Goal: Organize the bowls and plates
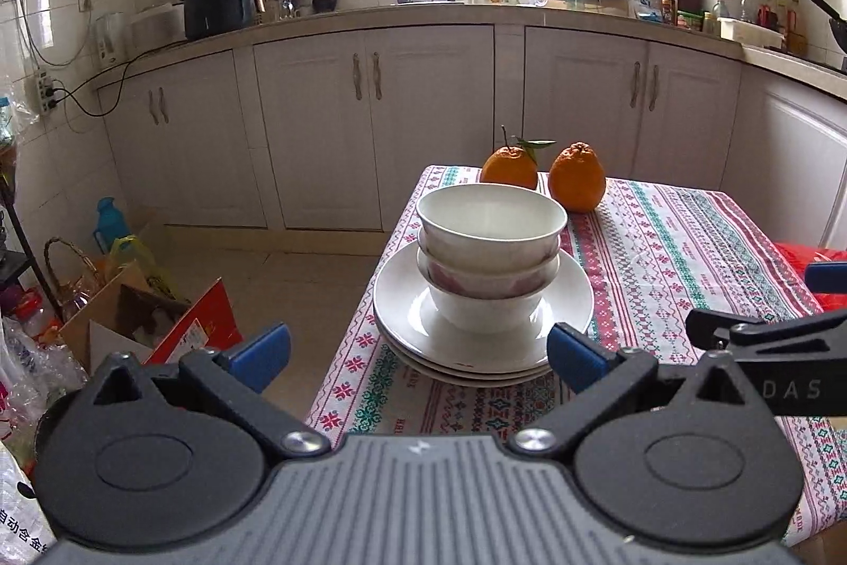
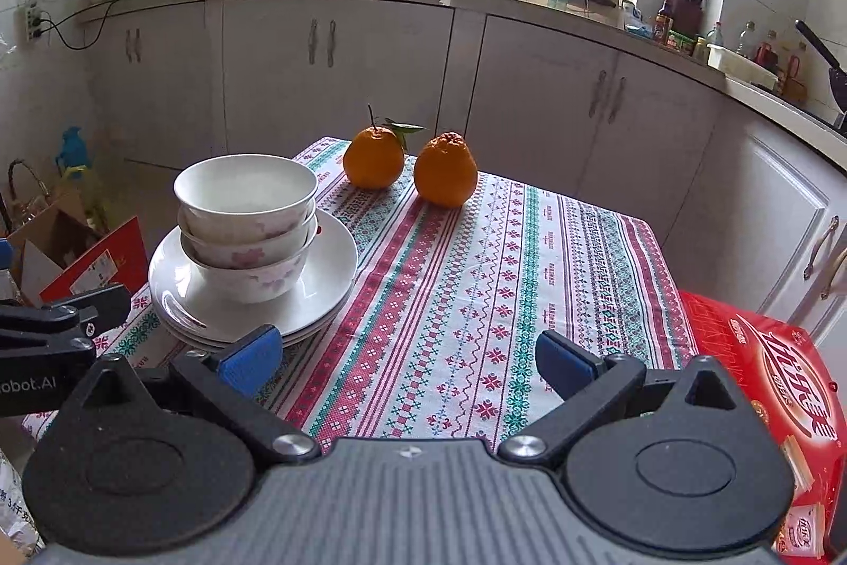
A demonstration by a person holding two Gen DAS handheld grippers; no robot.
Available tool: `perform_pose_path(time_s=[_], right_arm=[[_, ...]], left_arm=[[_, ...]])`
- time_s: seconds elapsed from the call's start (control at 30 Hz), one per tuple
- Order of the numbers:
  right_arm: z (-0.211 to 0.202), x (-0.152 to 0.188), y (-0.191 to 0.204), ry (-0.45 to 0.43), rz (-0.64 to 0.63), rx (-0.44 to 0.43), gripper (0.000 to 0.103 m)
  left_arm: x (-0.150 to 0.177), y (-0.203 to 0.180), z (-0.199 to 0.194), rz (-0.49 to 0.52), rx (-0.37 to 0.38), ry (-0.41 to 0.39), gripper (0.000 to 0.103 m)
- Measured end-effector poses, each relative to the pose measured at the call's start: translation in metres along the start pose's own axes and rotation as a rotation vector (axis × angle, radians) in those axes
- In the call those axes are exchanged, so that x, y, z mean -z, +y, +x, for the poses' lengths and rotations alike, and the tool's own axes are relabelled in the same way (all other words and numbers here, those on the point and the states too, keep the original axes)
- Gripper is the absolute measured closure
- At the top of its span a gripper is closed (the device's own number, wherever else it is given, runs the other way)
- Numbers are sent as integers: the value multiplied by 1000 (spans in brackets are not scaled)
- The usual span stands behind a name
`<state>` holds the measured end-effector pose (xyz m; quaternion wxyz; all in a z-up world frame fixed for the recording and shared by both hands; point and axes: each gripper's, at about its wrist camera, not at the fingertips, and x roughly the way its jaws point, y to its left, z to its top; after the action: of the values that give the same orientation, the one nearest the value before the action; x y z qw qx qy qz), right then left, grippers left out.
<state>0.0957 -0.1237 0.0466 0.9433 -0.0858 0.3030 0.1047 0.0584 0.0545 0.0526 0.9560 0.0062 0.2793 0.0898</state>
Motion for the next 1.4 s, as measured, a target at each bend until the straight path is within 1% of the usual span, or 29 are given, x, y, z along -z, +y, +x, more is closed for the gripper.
perform_pose_path(time_s=[0.3, 1.4], right_arm=[[-8, 3, 0, -17, 8, 25, 0], [-6, 4, -2, -7, 19, 38, 0]], left_arm=[[-1, -7, -4, 6, -17, -4, 1], [0, -9, -4, -5, -9, 15, 1]])
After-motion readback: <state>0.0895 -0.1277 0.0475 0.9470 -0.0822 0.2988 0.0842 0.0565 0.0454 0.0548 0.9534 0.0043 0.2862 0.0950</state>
